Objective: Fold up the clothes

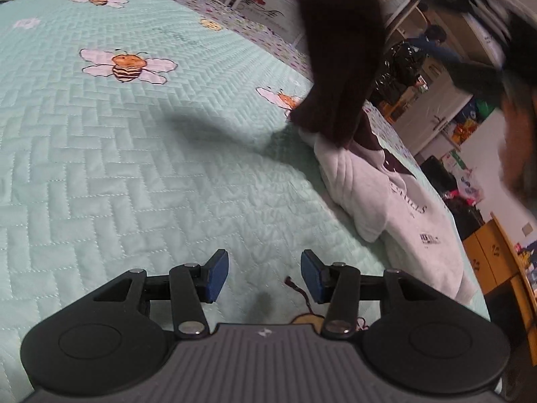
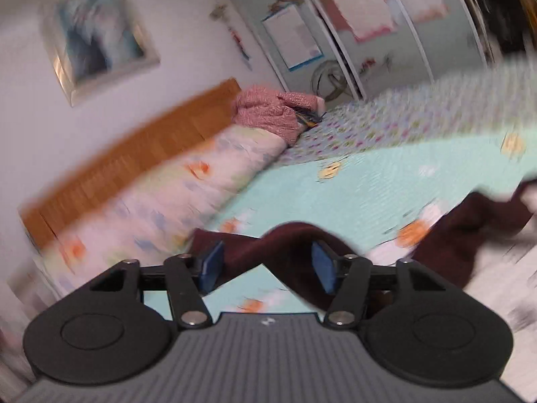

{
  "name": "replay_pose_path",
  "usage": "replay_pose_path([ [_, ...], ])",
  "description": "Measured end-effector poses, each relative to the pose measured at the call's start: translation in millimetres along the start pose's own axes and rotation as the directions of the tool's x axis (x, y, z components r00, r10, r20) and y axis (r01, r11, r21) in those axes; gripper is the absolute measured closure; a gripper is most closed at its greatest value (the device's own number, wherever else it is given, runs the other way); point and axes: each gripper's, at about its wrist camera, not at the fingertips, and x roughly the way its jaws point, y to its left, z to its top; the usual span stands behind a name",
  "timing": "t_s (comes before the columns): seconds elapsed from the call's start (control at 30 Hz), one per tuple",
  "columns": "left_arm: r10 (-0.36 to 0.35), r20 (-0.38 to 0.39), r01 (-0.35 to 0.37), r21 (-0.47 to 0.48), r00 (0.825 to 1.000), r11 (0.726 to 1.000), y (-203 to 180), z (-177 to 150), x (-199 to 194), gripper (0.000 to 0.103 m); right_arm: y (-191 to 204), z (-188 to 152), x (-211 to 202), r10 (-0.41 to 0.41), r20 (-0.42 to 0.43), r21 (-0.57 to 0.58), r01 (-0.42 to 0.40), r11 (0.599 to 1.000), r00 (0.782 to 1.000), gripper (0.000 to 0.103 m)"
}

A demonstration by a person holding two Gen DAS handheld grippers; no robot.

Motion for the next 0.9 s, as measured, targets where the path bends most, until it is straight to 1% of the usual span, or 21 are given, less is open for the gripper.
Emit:
replay_pose_path([
  [0.03,0.0,0.001,0.0,-0.007,1.0,1.0,1.8,0.3,0.3,0.052,-2.6,-11.6,-6.2,-0.052,-0.023,-0.049,0.05,0.998,0.998,0.04],
  [0.07,-0.003,0.001,0.003,-0.014,1.0,1.0,3.1,-0.1,0.8,0.052,-5.2,-27.4,-11.7,-0.136,-0.05,-0.115,0.129,0.985,0.989,0.04],
  [0.1,-0.005,0.001,0.005,-0.021,1.0,1.0,4.5,-0.4,1.3,0.052,-7.7,-44.0,-17.0,-0.226,-0.074,-0.187,0.209,0.96,0.971,0.037],
  [0.13,-0.006,0.0,0.006,-0.026,1.0,1.0,5.4,-0.9,1.8,0.052,-12.9,-61.8,-20.4,-0.296,-0.096,-0.253,0.264,0.931,0.95,0.033],
  [0.2,-0.005,0.002,0.005,-0.024,1.0,1.0,4.9,-2.5,3.1,0.05,-25.0,-97.0,-20.2,-0.396,-0.157,-0.342,0.327,0.881,0.905,0.032],
  [0.27,-0.001,0.003,0.001,-0.009,1.0,1.0,2.3,-3.8,4.4,0.048,-38.0,-124.8,-16.8,-0.449,-0.209,-0.36,0.358,0.861,0.869,0.032],
  [0.33,0.006,0.006,-0.006,0.014,1.0,1.0,0.0,-4.5,5.9,0.047,-42.1,-140.6,-6.5,-0.453,-0.239,-0.365,0.353,0.862,0.859,0.032],
  [0.4,0.008,0.008,-0.008,0.025,1.0,1.0,-1.2,-5.2,6.6,0.047,-43.7,-152.5,4.2,-0.502,-0.225,-0.413,0.385,0.826,0.835,0.032],
  [0.47,0.007,0.008,-0.007,0.026,1.0,1.0,-0.6,-4.8,8.0,0.046,-44.4,-157.8,21.1,-0.566,-0.193,-0.476,0.428,0.768,0.801,0.032],
  [0.5,0.007,0.008,-0.007,0.026,1.0,1.0,-0.4,-4.6,8.9,0.046,-44.9,-160.1,30.2,-0.59,-0.168,-0.501,0.447,0.741,0.79,0.03],
  [0.53,0.007,0.008,-0.007,0.027,1.0,1.0,-0.5,-4.5,9.4,0.046,-45.4,-160.1,40.0,-0.599,-0.141,-0.522,0.456,0.721,0.788,0.028],
  [0.63,0.007,0.01,-0.007,0.037,1.0,0.999,-2.7,-5.0,10.6,0.044,-43.7,-162.2,58.4,-0.588,-0.053,-0.605,0.443,0.662,0.807,0.026],
  [0.7,0.006,0.008,-0.007,0.049,1.0,0.999,-4.0,-5.0,11.5,0.043,-48.0,-157.7,64.9,-0.579,-0.039,-0.612,0.439,0.658,0.814,0.027],
  [0.73,0.005,0.007,-0.005,0.052,1.0,0.999,-3.7,-4.7,11.7,0.042,-50.4,-155.2,67.6,-0.575,-0.034,-0.614,0.437,0.658,0.817,0.036],
  [0.77,0.001,0.007,-0.001,0.051,1.0,0.999,-3.0,-4.5,11.6,0.042,-54.9,-146.9,65.6,-0.562,-0.059,-0.569,0.434,0.698,0.825,0.044],
  [0.8,-0.003,0.006,0.003,0.046,1.0,0.999,-2.0,-4.2,11.7,0.042,-60.0,-137.2,62.4,-0.544,-0.09,-0.511,0.43,0.744,0.834,0.063],
  [0.83,-0.008,0.005,0.007,0.04,1.0,0.999,-0.9,-3.7,11.8,0.042,-65.0,-127.6,59.3,-0.524,-0.12,-0.45,0.424,0.786,0.843,0.075],
  [0.87,-0.012,0.004,0.012,0.031,1.0,0.999,0.3,-3.1,11.8,0.042,-72.0,-114.4,54.0,-0.487,-0.154,-0.35,0.414,0.841,0.86,0.079],
  [0.9,-0.016,0.003,0.016,0.022,1.0,1.0,1.4,-2.6,11.8,0.042,-82.1,-100.2,45.1,-0.421,-0.183,-0.201,0.386,0.9,0.888,0.083],
])
